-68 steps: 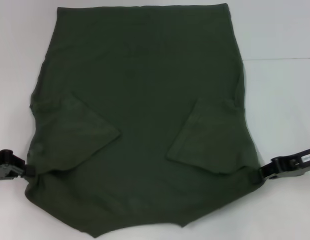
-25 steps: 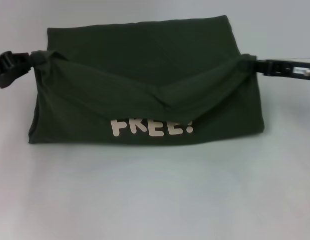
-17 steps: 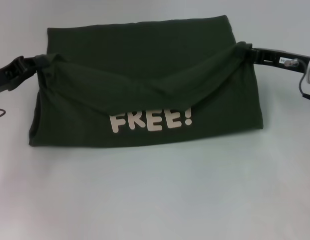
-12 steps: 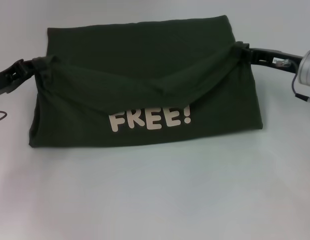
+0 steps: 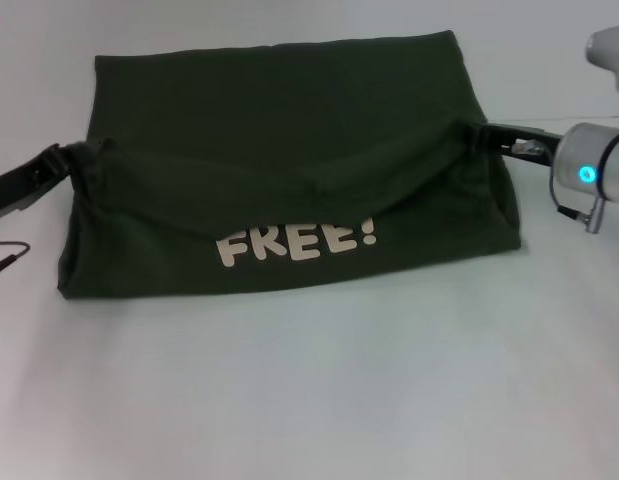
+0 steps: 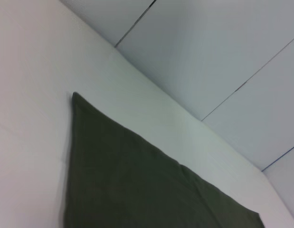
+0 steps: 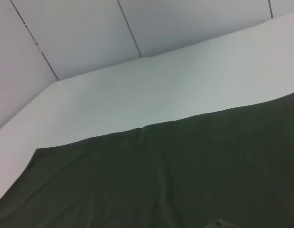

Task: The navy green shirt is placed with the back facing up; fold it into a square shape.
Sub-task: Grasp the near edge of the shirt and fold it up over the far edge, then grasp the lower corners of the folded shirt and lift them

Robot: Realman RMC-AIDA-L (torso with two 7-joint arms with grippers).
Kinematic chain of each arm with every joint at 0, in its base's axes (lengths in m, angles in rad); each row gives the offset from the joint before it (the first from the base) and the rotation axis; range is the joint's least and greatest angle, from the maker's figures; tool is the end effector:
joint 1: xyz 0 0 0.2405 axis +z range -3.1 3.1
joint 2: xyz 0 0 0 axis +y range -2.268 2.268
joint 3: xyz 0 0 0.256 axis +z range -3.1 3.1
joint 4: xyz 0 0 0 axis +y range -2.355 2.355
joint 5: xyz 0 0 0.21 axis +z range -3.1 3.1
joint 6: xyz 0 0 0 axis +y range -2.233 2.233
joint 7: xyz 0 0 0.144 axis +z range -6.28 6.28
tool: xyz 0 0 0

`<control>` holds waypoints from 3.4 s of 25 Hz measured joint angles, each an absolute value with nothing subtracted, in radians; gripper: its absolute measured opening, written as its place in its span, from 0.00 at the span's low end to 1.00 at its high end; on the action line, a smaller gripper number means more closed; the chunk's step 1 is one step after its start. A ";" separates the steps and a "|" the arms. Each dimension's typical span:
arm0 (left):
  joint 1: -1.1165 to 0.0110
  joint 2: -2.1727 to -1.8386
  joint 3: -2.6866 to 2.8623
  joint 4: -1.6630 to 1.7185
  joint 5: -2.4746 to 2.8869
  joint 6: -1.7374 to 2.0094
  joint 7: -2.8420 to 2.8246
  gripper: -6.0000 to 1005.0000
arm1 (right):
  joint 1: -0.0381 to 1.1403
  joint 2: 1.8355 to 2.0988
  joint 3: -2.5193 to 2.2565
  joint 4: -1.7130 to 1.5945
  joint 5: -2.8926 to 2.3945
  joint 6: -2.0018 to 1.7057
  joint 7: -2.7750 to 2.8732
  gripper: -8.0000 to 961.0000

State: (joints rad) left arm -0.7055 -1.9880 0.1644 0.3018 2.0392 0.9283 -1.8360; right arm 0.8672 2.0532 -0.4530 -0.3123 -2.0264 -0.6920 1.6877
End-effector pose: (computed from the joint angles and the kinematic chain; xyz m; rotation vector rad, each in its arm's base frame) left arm -0.3224 0.4162 0.0351 -1.6908 -1.5326 -0.9030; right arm 0.2576 0.4590 -0.0098 -1.9829 1.1887 0.5657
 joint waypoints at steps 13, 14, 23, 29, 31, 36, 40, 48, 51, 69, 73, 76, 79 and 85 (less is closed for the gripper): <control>-0.700 -1.938 0.167 0.306 2.038 0.926 -1.893 0.38 | 0.860 2.048 -0.443 -0.351 -2.026 -0.608 1.717 0.40; -0.690 -1.924 0.168 0.308 2.039 0.989 -1.893 0.42 | 0.853 2.039 -0.444 -0.361 -2.026 -0.631 1.727 0.45; -0.579 -1.886 0.365 0.404 2.046 1.365 -1.897 0.68 | 0.737 1.913 -0.464 -0.441 -2.036 -1.094 1.798 0.85; -0.533 -1.882 0.528 0.448 2.047 1.396 -1.938 0.76 | 0.686 1.857 -0.569 -0.441 -2.038 -1.225 1.878 0.95; -0.526 -1.888 0.536 0.468 2.048 1.387 -1.932 0.78 | 0.680 1.854 -0.597 -0.441 -2.038 -1.238 1.888 0.96; -0.529 -1.894 0.551 0.479 2.053 1.294 -1.925 0.78 | 0.673 1.853 -0.609 -0.442 -2.042 -1.236 1.888 0.96; -0.537 -1.905 0.570 0.475 2.071 1.198 -1.932 0.78 | 0.668 1.852 -0.609 -0.442 -2.048 -1.236 1.888 0.96; -0.540 -1.919 0.677 0.474 2.073 1.108 -1.891 0.78 | 0.665 1.856 -0.609 -0.438 -2.050 -1.236 1.887 0.96; -0.540 -1.926 0.682 0.474 2.073 1.104 -1.860 0.77 | 0.665 1.857 -0.609 -0.437 -2.050 -1.236 1.888 0.96; -0.550 -1.935 0.737 0.477 2.094 1.064 -1.808 0.74 | 0.662 1.861 -0.607 -0.433 -2.049 -1.236 1.890 0.96; -0.550 -1.934 0.745 0.477 2.099 1.066 -1.807 0.63 | 0.661 1.862 -0.607 -0.433 -2.049 -1.236 1.890 0.96; -0.549 -1.934 0.749 0.477 2.099 1.066 -1.808 0.52 | 0.661 1.862 -0.607 -0.433 -2.049 -1.236 1.890 0.96; -0.549 -1.933 0.749 0.477 2.099 1.064 -1.810 0.40 | 0.661 1.862 -0.607 -0.433 -2.049 -1.236 1.891 0.96; -0.565 -1.929 0.774 0.472 2.138 1.030 -1.856 0.39 | 0.661 1.864 -0.604 -0.432 -2.049 -1.237 1.892 0.96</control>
State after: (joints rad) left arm -0.5647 -1.9290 0.7739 0.4725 2.1383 1.0302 -1.8559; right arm 0.6611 1.8641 -0.6044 -0.4321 -2.0493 -1.2368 1.8920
